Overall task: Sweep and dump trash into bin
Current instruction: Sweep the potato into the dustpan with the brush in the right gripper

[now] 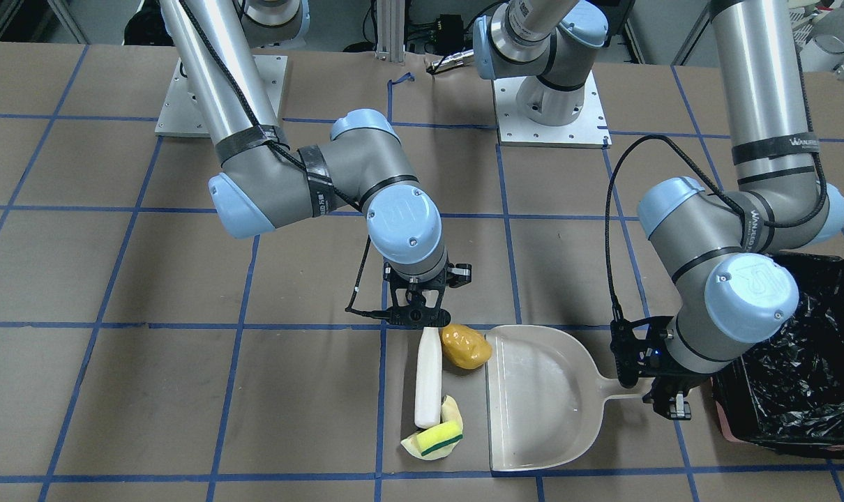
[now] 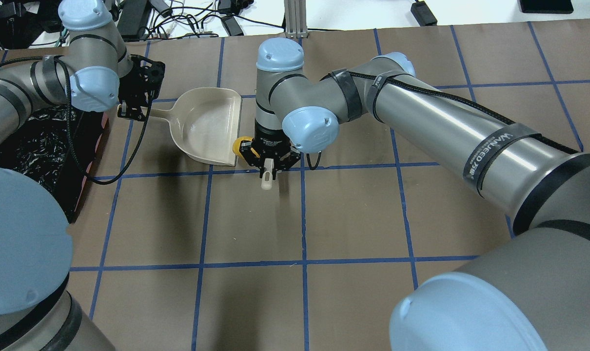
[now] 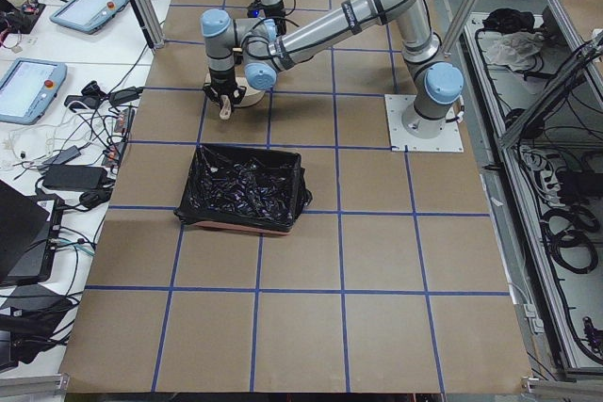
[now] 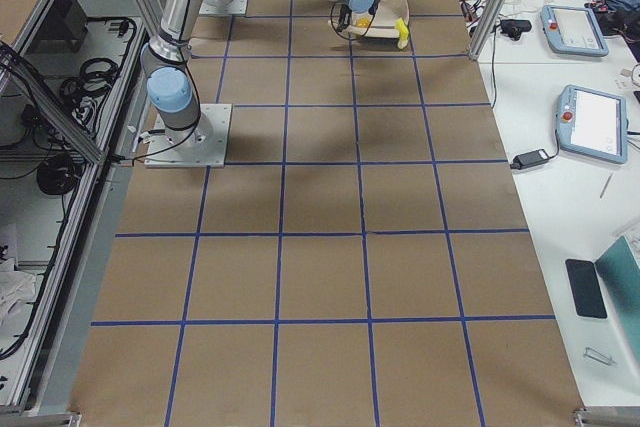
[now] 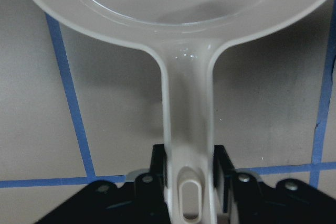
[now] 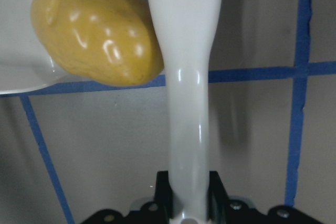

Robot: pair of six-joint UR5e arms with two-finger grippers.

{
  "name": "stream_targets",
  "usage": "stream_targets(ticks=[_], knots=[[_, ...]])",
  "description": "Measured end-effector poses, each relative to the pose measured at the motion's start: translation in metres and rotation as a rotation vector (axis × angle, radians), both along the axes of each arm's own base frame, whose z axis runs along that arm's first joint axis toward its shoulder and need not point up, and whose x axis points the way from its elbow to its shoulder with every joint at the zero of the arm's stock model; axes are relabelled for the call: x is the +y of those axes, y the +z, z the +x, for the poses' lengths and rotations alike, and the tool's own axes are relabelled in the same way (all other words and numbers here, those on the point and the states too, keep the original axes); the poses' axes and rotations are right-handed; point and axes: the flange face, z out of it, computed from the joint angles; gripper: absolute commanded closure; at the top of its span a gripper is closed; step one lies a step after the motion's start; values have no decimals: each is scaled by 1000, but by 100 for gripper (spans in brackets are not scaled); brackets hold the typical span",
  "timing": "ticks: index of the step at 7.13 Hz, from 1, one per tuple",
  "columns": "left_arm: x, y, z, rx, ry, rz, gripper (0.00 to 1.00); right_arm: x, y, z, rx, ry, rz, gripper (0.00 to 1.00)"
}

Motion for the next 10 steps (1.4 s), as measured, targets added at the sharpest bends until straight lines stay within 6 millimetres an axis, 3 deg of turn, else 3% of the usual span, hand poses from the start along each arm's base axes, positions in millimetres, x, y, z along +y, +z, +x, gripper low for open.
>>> stream_targets(ticks=[2,6,10], knots=[[0,-1,0,1,-3,1,100,5,5,18,-28,-3,-3,100],[0,-1,0,3,-6,1,100,-3,-1,76,-65,-53,12,100],[0,-1,0,3,-8,1,100,6,25,118,-161,-109,39,100]])
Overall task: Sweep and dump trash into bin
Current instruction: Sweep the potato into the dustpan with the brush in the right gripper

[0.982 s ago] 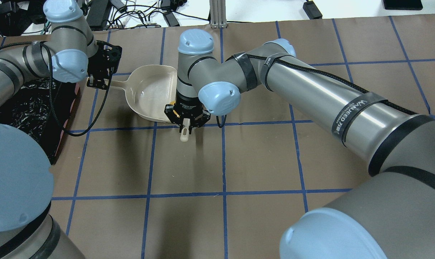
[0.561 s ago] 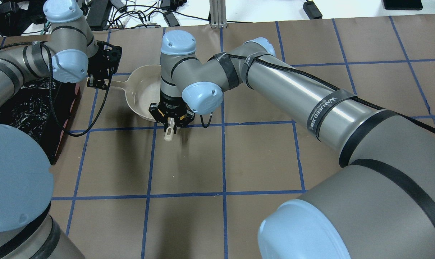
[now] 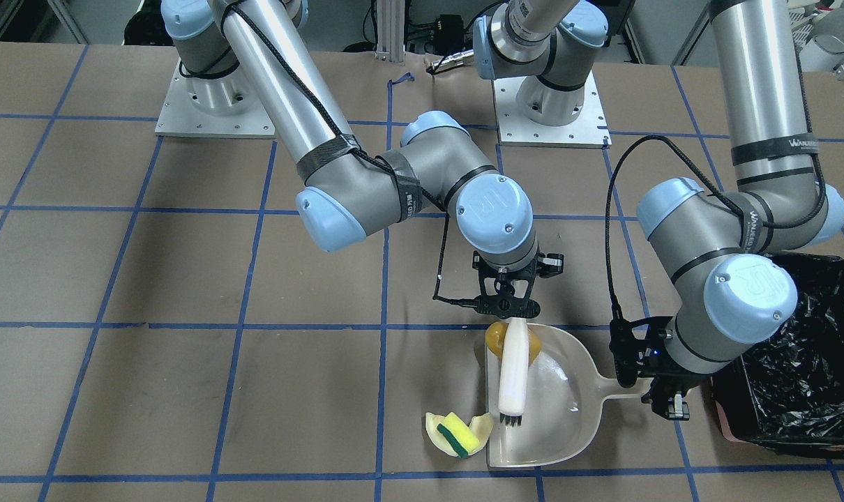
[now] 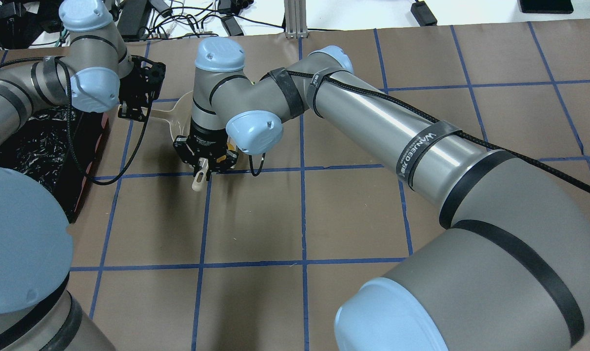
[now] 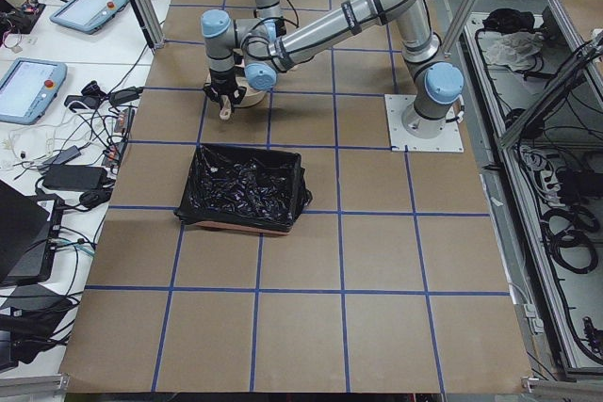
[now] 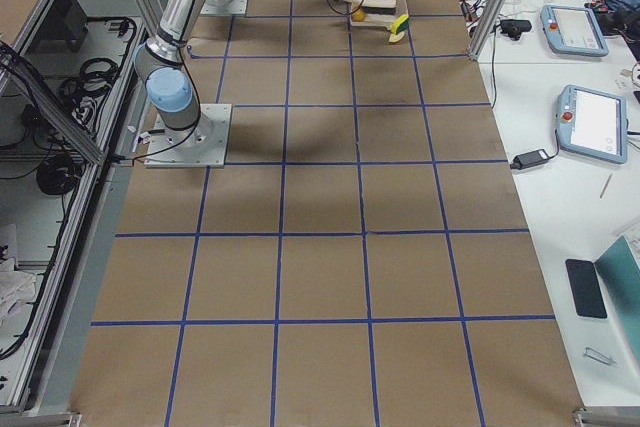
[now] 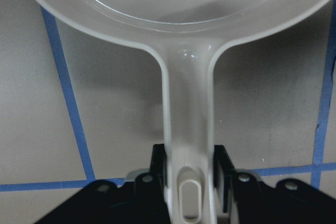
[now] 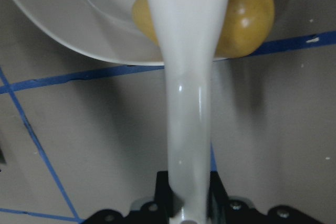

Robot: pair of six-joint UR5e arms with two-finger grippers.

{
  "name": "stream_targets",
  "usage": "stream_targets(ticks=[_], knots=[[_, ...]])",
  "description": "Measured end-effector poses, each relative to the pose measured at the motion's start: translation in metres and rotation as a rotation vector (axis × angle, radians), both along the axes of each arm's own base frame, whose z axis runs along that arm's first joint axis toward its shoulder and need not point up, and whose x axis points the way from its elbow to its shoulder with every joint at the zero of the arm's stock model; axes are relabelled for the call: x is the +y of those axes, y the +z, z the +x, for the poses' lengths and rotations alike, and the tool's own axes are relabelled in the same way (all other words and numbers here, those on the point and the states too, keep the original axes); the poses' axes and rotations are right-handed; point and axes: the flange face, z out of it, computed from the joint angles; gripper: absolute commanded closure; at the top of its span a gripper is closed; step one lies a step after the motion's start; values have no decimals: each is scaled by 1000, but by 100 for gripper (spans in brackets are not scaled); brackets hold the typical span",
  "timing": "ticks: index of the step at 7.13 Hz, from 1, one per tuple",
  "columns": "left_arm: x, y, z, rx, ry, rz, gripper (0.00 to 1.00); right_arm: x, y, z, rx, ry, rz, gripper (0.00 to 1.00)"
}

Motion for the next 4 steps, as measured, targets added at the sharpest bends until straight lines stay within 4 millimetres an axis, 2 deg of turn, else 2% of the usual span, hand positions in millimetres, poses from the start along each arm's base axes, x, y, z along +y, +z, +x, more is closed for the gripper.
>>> stream_targets(ticks=[2,3,4], knots=[[0,0,0,1,-1,1,100,-2,23,9,-40,-27,2,100],[0,0,0,1,-1,1,100,-6,37,1,-36,-46,5,100],[0,0,0,2,-1,0,100,-14,54,-20,-13,-73,12,100]])
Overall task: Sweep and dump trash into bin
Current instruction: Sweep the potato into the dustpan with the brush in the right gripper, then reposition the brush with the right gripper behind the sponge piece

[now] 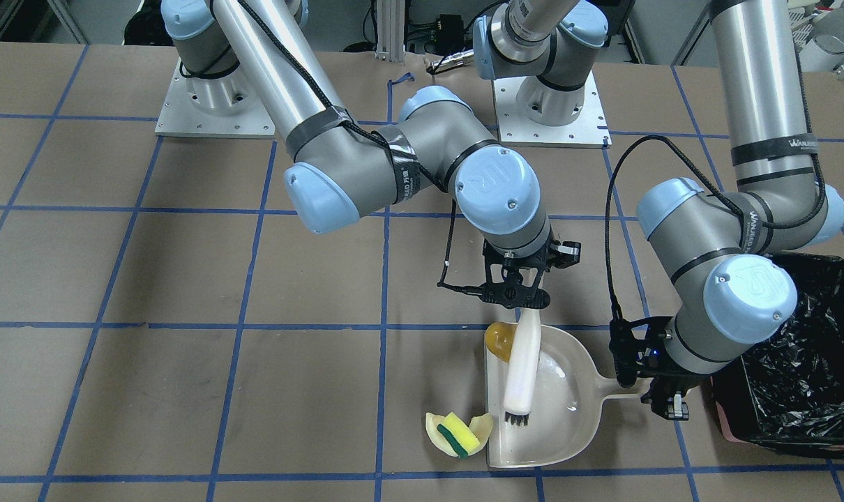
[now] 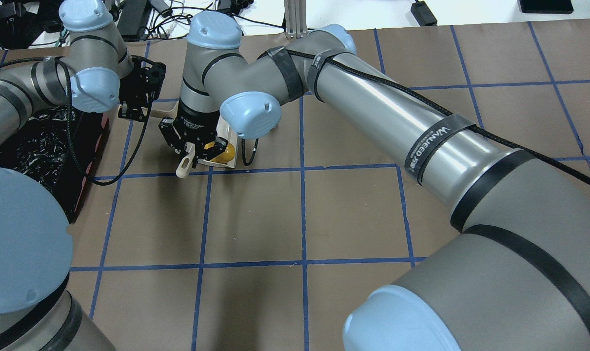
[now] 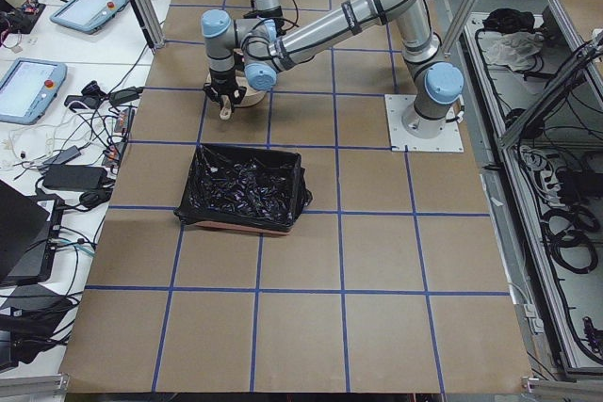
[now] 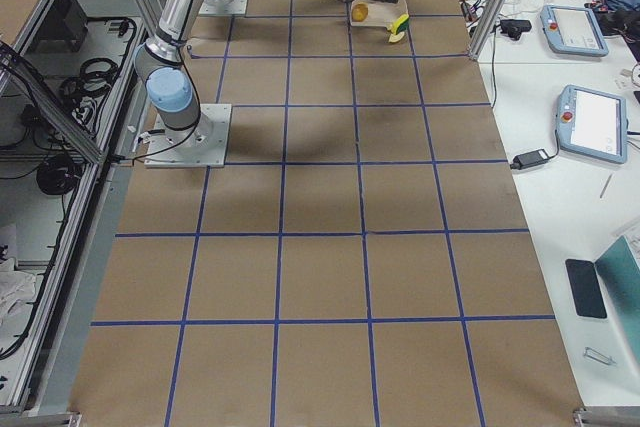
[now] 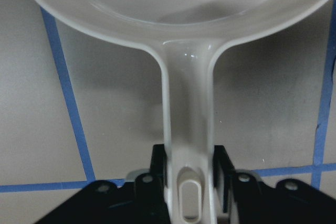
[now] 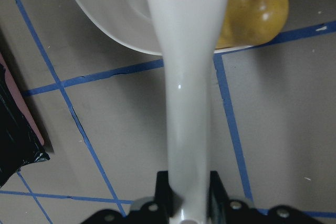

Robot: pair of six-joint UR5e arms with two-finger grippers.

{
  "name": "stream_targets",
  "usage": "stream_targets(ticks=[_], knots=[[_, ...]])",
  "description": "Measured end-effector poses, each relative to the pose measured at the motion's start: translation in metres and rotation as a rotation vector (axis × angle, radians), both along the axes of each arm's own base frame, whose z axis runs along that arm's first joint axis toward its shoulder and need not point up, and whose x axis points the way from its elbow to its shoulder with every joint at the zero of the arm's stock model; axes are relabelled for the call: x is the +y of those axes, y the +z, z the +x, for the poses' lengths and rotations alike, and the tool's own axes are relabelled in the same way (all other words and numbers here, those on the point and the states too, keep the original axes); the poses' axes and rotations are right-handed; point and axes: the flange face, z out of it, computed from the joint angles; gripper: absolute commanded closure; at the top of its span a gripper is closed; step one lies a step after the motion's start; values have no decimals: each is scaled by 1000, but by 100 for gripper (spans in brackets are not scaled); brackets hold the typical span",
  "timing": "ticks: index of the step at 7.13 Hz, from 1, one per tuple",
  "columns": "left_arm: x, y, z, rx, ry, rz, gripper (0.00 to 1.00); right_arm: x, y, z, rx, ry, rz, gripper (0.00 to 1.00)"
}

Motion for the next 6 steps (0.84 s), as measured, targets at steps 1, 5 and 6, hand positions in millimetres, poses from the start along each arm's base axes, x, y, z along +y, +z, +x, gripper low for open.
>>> stream_targets(ticks=[1,5,6], knots=[[0,0,0,1,0,-1,100,-10,12,-25,39,-23,8,100],[0,0,-1,4,-2,-1,100,-21,40,-113,240,84,-9,100],[0,0,-1,4,-2,-1,100,-27,32,-136,265,164,-16,100]])
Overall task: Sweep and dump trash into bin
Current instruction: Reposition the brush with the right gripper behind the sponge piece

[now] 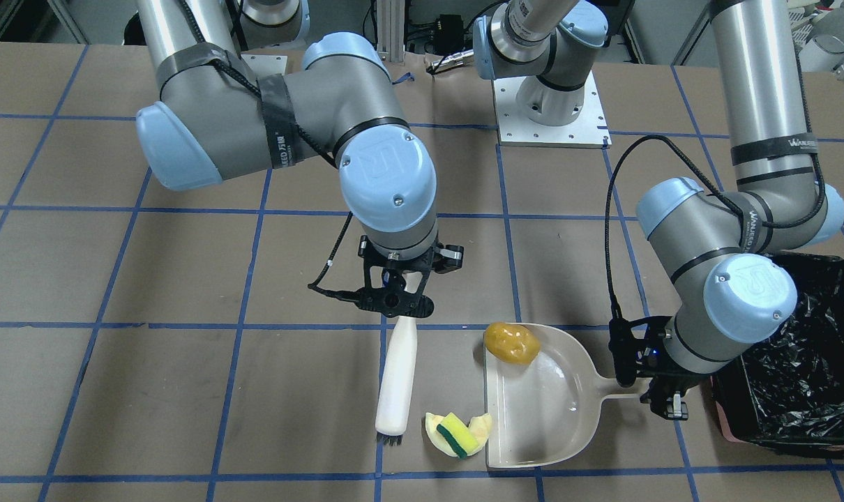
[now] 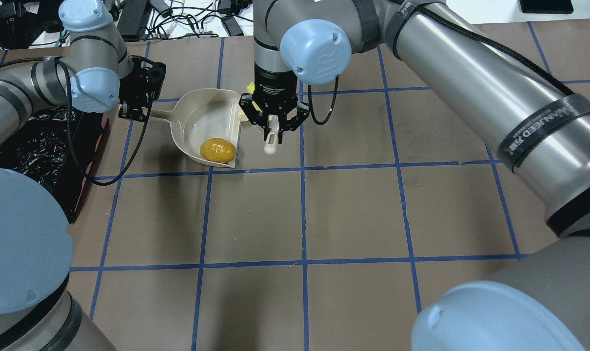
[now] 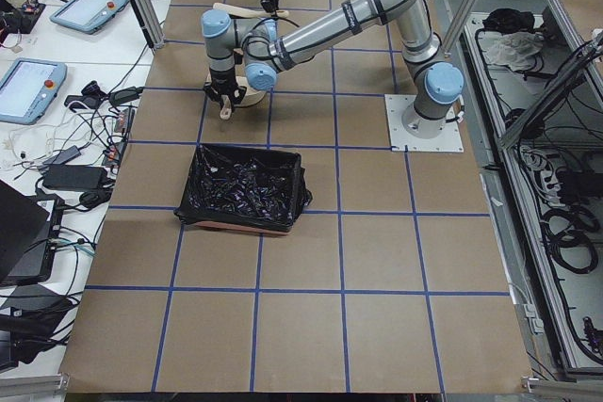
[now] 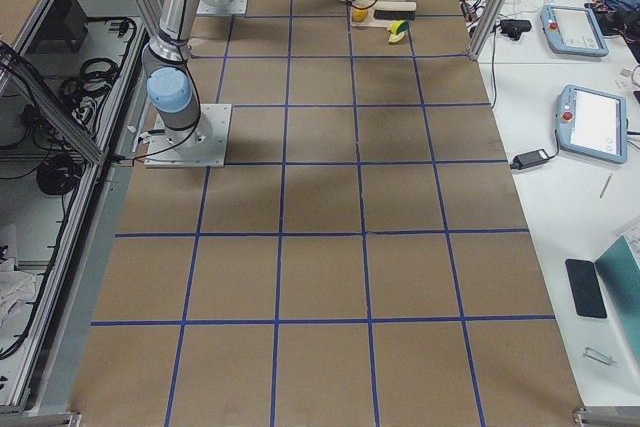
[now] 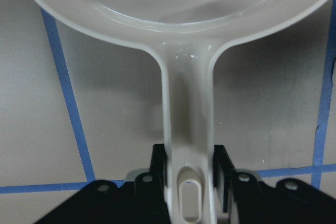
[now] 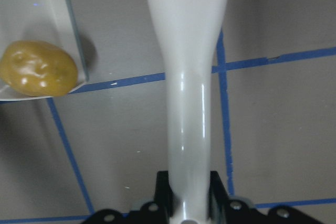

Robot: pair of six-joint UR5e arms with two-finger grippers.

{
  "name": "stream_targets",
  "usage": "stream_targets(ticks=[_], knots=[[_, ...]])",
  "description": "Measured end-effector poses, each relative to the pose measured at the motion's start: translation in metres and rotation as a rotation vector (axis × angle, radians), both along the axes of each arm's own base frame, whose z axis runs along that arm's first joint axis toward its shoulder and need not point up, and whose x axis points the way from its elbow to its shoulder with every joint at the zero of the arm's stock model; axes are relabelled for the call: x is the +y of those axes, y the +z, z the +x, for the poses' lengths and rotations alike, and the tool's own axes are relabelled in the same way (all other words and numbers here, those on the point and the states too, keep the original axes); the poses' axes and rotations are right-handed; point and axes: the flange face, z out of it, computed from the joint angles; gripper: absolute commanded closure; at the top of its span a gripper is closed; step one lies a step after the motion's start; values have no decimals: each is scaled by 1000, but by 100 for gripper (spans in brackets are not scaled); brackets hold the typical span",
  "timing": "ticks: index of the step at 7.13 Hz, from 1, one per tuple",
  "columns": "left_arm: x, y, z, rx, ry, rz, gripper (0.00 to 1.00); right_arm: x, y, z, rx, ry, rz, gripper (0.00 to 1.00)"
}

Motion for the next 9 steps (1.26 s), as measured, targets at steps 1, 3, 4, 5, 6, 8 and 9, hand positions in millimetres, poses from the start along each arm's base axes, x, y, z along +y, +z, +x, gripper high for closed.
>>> stream_targets(ticks=[1,3,4,5,6,8,9], knots=[[0,0,0,1,0,0,100,-4,-14,-16,8,76,2,100],[0,-1,0,1,1,0,100,-17,-49,-30,17,171,-11,100],[0,-1,0,1,2,0,100,-23,-65,-30,18,186,-16,100],[0,-1,0,1,3,0,100,-30,-80,-28,19,193,-14,100],[0,-1,0,2,3,0,100,-35,-90,-27,20,196,-11,100],[0,-1,0,3,2,0,100,-40,-103,-23,20,202,-4,100],[0,-1,0,3,2,0,100,-39,-107,-19,18,206,0,100]])
